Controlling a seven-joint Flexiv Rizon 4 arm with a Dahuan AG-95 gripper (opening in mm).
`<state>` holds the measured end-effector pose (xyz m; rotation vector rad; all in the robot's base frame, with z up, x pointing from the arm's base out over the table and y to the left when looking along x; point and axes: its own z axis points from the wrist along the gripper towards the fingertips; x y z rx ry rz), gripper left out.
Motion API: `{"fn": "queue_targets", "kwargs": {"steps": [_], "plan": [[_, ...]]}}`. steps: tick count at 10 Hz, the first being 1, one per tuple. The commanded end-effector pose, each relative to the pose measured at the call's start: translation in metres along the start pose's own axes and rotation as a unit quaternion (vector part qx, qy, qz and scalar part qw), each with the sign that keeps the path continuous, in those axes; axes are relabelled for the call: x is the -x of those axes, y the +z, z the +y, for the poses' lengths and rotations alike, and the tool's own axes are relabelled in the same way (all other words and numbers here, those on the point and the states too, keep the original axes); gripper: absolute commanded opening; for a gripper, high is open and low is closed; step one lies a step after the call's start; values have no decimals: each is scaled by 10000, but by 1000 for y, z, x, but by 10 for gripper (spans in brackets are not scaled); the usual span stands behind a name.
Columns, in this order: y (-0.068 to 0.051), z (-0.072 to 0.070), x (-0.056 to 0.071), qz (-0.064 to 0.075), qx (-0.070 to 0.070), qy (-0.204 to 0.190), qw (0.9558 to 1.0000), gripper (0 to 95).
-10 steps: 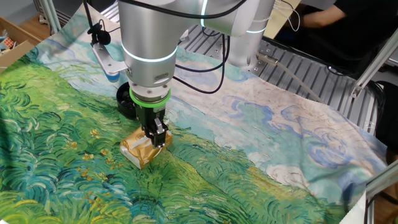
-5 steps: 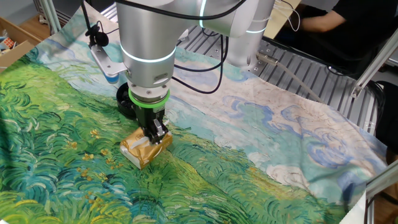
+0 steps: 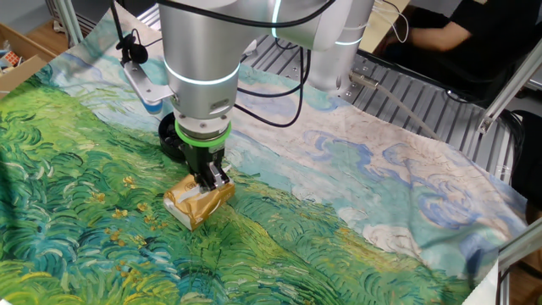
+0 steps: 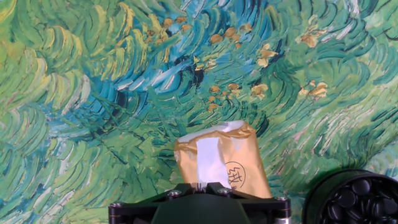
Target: Pull out a napkin
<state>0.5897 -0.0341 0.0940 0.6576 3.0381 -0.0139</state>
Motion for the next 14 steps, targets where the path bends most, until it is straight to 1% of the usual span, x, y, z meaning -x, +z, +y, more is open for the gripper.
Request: {"fn": "queue_targets", "kwargs": {"steps": [1, 2, 4, 6, 7, 8, 9, 10, 11, 14], "plan": [[-4, 0, 2, 7, -2, -47, 10000, 0], [-9, -1, 3, 18, 3, -71, 10000, 0], [-28, -4, 7, 67, -10, -112, 9999, 0], [-44, -7, 8, 92, -27, -123, 9999, 0], [-56, -10, 7, 107, -31, -136, 9998, 0], [-65, -13, 7, 122, -38, -149, 9998, 0], [-83, -19, 4, 199, -64, -171, 9996, 0], [-96, -23, 1, 235, -74, -161, 9996, 0], [-103, -25, -1, 290, -84, -166, 9994, 0], [-120, -25, -8, 315, -104, -127, 9994, 0]]}}
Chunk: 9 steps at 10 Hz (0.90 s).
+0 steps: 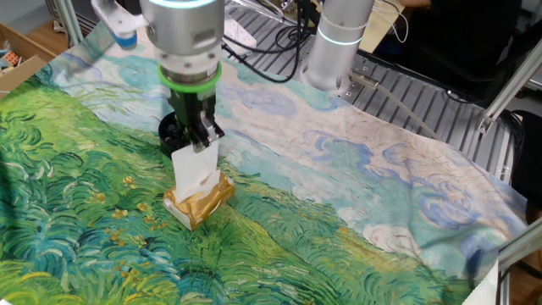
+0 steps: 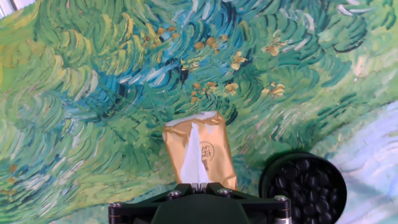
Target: Pull out a napkin
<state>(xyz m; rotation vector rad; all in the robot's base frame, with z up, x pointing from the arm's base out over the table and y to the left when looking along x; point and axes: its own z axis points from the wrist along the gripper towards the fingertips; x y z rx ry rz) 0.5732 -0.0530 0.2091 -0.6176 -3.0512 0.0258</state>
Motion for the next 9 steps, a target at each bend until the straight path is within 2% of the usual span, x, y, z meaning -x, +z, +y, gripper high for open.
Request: {"fn": "queue_targets", "kwargs": {"steps": [1, 3, 5, 9], "plan": [[-17, 0, -12, 81, -29, 76, 9999, 0], [-33, 6, -23, 140, -58, 203, 9997, 0], [-38, 14, -29, 149, -59, 268, 9995, 0], [-41, 20, -36, 152, -61, 316, 9994, 0]]}}
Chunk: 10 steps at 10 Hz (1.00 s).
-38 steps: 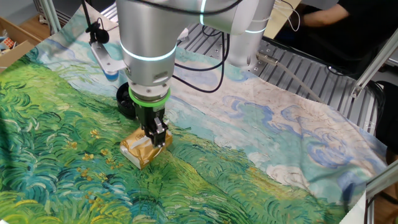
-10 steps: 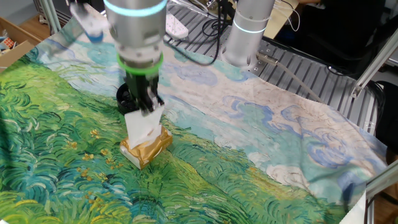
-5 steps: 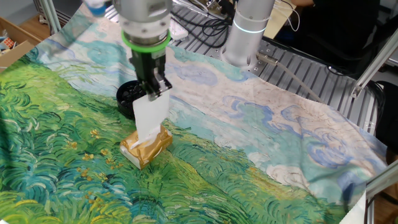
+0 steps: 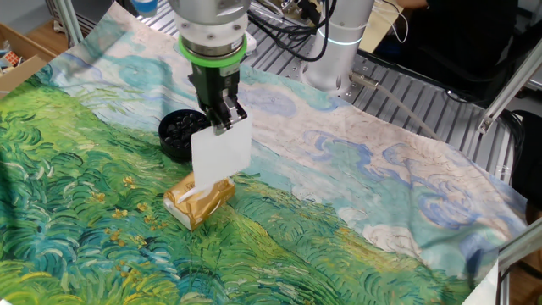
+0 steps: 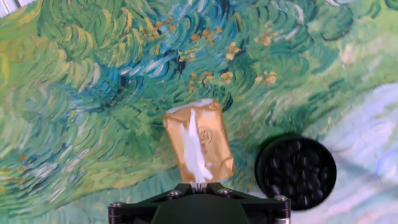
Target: Pull out a napkin
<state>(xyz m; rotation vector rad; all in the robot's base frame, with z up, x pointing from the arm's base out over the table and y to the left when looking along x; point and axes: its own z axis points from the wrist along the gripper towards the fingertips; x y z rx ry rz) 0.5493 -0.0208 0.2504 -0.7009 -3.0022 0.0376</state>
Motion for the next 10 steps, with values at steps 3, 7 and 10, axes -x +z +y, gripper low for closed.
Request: {"fn": "queue_targets", "kwargs": {"steps": [3, 7, 10], "plan": [[0, 1, -2, 11, 3, 39, 10000, 0], [1, 6, -11, 12, 0, 122, 9999, 0], [8, 11, -27, -1, 4, 274, 9996, 0]]}}
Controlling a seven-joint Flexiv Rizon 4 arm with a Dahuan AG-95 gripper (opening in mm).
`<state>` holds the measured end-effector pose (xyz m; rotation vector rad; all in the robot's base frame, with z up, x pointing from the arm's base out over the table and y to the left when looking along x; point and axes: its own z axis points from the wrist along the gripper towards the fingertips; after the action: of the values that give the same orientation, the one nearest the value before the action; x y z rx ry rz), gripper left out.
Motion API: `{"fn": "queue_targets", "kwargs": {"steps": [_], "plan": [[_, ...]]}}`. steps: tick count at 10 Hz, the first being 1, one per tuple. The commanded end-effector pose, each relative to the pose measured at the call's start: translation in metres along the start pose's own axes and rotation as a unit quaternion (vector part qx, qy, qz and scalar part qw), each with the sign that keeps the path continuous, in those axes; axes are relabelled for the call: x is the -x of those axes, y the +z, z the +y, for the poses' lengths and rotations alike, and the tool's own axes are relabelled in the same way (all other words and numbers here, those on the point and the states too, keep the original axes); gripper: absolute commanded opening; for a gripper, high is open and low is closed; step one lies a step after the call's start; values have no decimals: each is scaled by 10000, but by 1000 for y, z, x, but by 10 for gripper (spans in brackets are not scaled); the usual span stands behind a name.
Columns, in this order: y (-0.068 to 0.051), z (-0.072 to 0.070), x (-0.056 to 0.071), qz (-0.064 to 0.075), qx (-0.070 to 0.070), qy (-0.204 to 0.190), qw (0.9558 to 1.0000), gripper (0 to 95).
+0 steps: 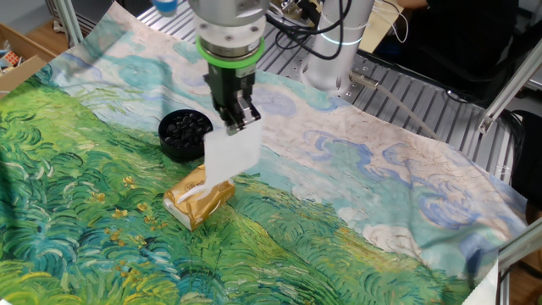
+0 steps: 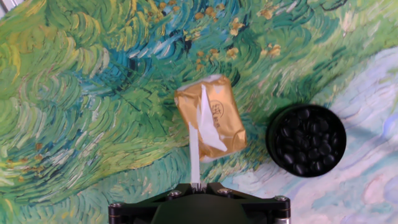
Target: Pull out a napkin
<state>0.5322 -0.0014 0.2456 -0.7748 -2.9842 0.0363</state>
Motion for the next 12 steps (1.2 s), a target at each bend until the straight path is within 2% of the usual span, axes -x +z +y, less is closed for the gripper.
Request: {"fn": "queue_targets", "kwargs": {"steps": [1, 7, 12], "plan": [[4, 2, -9, -11, -5, 69, 10000, 0], [-2, 8, -19, 17, 1, 169, 9999, 0], [-2, 9, -20, 23, 4, 202, 9998, 0]]}}
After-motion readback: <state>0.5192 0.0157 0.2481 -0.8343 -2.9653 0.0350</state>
